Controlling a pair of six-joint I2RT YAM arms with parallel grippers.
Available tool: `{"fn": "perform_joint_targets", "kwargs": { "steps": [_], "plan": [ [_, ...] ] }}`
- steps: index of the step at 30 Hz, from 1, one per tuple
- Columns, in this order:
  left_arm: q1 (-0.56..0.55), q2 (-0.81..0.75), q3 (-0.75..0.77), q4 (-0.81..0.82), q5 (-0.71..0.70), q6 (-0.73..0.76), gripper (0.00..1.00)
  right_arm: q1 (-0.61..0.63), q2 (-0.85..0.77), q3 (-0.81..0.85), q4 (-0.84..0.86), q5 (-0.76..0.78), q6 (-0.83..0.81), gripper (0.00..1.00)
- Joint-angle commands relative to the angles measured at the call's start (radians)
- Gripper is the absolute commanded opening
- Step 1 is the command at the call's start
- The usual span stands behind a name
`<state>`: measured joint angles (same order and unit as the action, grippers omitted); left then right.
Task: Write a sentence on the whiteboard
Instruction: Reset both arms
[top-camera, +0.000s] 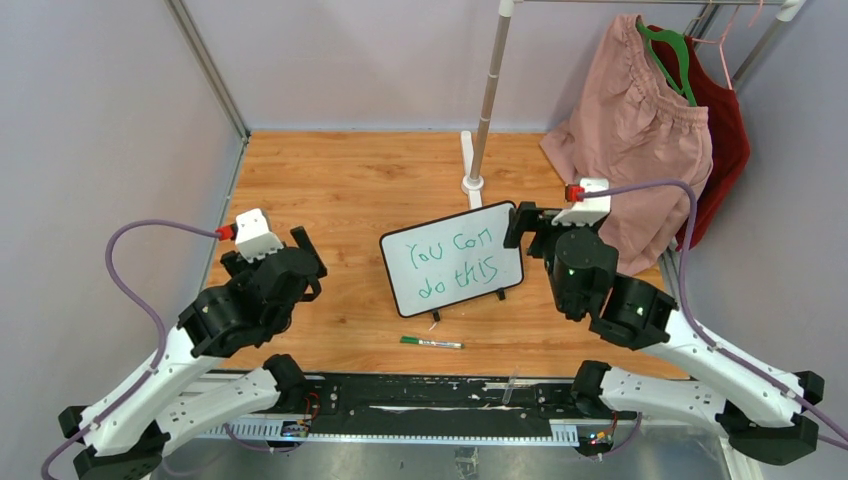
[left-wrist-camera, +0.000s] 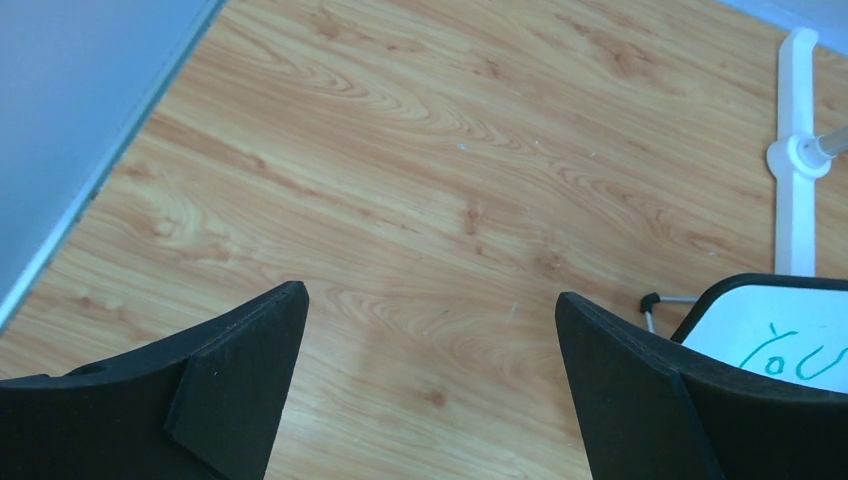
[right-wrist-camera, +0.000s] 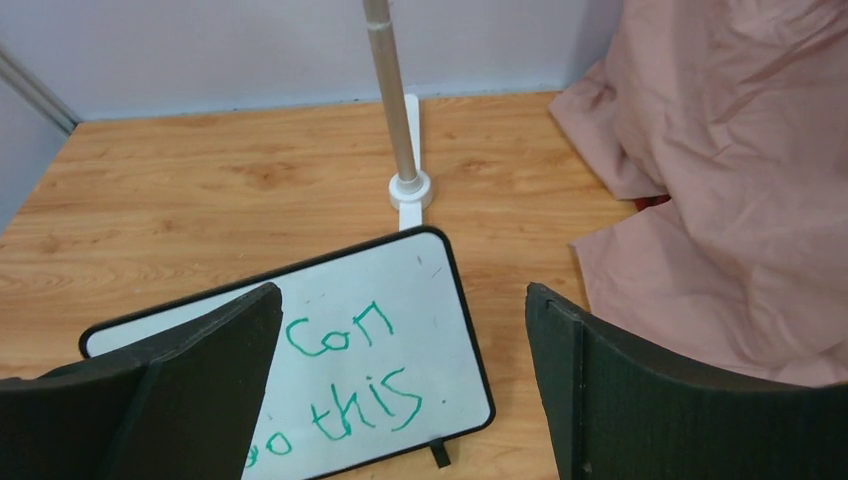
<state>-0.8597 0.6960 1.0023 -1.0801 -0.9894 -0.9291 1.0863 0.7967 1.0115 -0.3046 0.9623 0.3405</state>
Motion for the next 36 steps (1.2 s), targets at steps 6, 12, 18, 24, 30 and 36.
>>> {"fn": "perform_joint_targets", "kwargs": {
  "steps": [6,12,18,24,30,36],
  "plan": [
    [-0.004,-0.198,-0.086,0.243,-0.013,0.252,1.0,-0.182,0.151,0.105,-0.02,-0.165,-0.136,0.97],
    [-0.004,-0.326,-0.156,0.622,0.092,0.6,1.0,-0.384,0.229,0.227,-0.132,-0.332,-0.032,0.96],
    [-0.004,-0.008,0.26,0.495,0.143,0.717,1.0,-0.43,0.272,0.437,-0.18,-0.307,-0.05,0.96],
    [-0.004,0.136,0.51,0.519,0.226,0.77,1.0,-0.43,0.187,0.522,-0.016,-0.318,-0.204,0.96],
    [-0.004,0.141,0.583,0.641,0.292,0.87,1.0,-0.372,0.109,0.637,0.047,-0.315,-0.427,0.91],
    [-0.003,0.249,0.738,0.524,0.213,0.921,1.0,-0.28,0.118,0.69,0.17,-0.203,-0.639,0.87]
  ]
}}
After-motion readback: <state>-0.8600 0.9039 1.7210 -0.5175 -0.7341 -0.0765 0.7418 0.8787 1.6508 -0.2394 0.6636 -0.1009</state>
